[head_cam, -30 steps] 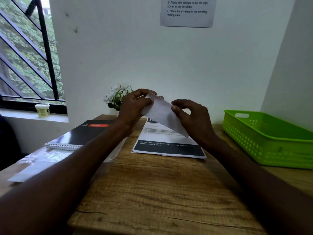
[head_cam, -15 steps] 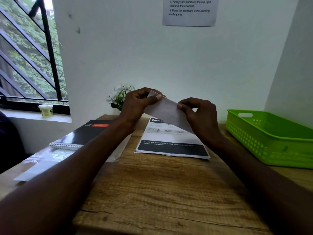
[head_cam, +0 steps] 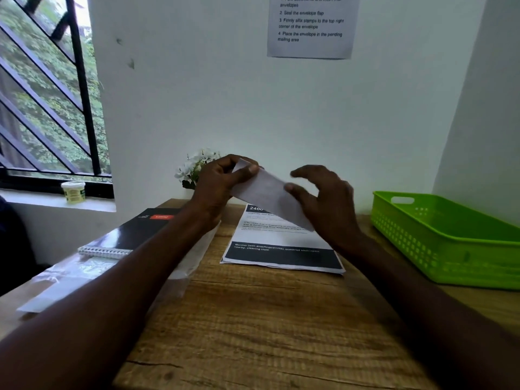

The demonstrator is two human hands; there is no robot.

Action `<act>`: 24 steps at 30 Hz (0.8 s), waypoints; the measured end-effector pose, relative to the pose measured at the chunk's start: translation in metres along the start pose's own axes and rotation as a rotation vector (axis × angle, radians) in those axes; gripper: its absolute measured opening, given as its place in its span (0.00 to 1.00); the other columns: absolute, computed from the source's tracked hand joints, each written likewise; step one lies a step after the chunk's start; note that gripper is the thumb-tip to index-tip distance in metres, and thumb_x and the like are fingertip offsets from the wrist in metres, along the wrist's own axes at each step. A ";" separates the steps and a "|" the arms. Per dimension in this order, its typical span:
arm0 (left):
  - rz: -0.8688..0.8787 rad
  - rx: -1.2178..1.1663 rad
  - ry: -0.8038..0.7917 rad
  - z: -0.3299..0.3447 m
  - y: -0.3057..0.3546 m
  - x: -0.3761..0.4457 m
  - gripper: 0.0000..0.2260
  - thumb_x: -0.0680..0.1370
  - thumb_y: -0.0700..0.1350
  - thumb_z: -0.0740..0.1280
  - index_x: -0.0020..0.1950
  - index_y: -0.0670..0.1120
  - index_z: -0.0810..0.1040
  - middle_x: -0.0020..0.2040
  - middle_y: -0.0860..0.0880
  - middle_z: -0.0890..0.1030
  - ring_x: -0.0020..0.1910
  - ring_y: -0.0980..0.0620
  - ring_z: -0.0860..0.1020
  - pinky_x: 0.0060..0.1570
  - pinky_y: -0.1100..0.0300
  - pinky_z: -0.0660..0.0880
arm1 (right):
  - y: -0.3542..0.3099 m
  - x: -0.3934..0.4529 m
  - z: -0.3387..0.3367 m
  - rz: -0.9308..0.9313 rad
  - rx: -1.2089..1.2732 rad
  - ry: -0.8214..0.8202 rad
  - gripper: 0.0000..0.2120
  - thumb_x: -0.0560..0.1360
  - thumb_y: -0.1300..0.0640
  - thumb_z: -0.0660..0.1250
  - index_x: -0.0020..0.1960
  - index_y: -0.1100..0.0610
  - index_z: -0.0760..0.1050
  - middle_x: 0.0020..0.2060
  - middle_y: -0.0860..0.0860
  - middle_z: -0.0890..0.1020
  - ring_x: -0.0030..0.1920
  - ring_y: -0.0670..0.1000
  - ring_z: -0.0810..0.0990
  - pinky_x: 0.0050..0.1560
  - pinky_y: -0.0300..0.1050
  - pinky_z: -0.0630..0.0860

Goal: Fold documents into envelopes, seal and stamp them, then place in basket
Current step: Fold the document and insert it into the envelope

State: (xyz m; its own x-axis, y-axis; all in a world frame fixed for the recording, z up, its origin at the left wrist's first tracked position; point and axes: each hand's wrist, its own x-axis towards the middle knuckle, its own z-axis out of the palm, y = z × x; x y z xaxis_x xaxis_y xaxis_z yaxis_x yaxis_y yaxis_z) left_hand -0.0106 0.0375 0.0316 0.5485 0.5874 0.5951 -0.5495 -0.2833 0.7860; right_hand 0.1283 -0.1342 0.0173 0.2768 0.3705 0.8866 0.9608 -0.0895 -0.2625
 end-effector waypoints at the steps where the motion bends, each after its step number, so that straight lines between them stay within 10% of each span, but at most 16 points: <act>1: 0.010 -0.005 -0.045 0.001 0.000 0.000 0.03 0.74 0.38 0.76 0.47 0.44 0.87 0.50 0.40 0.86 0.50 0.46 0.84 0.52 0.52 0.79 | -0.001 -0.001 0.002 -0.025 0.029 -0.024 0.13 0.76 0.43 0.68 0.52 0.49 0.84 0.53 0.44 0.86 0.54 0.49 0.83 0.56 0.59 0.76; 11: -0.146 -0.111 0.082 -0.006 0.012 0.004 0.15 0.85 0.54 0.61 0.52 0.45 0.82 0.48 0.46 0.86 0.45 0.50 0.84 0.39 0.60 0.79 | 0.012 0.000 -0.004 0.238 0.152 -0.052 0.08 0.77 0.48 0.71 0.47 0.49 0.88 0.40 0.44 0.88 0.43 0.46 0.85 0.48 0.52 0.79; 24: -0.155 -0.078 0.193 -0.008 0.003 0.004 0.04 0.76 0.45 0.76 0.46 0.46 0.85 0.44 0.48 0.84 0.42 0.52 0.81 0.45 0.58 0.77 | 0.013 -0.001 -0.004 0.357 0.119 -0.052 0.10 0.74 0.42 0.73 0.44 0.47 0.88 0.36 0.43 0.86 0.41 0.46 0.84 0.43 0.46 0.77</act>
State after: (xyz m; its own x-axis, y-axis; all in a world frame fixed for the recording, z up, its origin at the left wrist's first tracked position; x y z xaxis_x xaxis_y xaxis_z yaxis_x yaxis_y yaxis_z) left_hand -0.0148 0.0449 0.0348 0.5034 0.7553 0.4196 -0.5196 -0.1234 0.8454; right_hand 0.1406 -0.1392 0.0141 0.5897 0.3820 0.7116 0.7942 -0.1142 -0.5968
